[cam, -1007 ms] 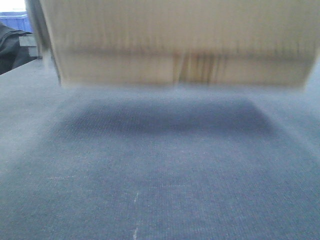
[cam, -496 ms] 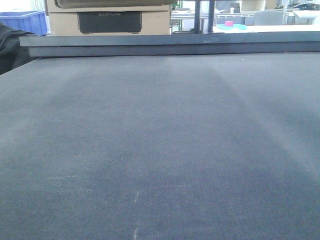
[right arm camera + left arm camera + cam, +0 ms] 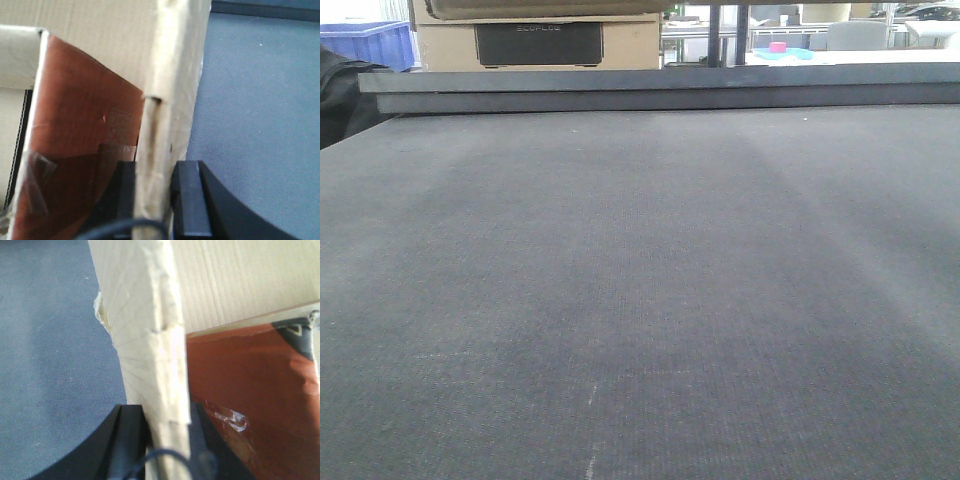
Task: Stack two boxes on right shelf middle
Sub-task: 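Hold the boxes with both grippers while the base turns away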
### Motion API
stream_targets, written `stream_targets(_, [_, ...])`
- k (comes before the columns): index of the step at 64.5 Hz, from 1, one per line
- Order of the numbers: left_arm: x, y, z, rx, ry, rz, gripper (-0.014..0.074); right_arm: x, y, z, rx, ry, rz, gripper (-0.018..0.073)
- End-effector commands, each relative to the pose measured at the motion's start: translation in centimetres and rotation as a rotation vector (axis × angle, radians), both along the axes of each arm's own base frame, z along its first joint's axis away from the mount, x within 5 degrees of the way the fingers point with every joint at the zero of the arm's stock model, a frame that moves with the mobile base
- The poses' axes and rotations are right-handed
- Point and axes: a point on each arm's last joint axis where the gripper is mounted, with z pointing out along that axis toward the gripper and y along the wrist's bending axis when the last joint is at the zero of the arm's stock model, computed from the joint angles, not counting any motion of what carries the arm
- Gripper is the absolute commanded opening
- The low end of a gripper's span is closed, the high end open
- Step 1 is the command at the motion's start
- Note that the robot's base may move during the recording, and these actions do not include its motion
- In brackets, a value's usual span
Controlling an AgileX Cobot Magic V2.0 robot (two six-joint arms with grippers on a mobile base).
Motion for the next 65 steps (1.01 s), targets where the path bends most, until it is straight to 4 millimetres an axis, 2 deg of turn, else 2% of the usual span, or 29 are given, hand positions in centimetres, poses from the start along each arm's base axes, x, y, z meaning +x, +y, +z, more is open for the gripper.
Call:
stream_targets(1, [-0.79, 0.07, 1.24, -0.041, -0.061, -0.020, -0.0111, 0.07, -0.36, 0.73, -0.008, -0.066, -0.022, -0.0155])
stream_targets(65, [-0.79, 0.07, 1.24, -0.041, -0.061, -0.020, -0.0111, 0.07, -0.36, 0.73, -0.008, -0.066, -0.022, -0.0155])
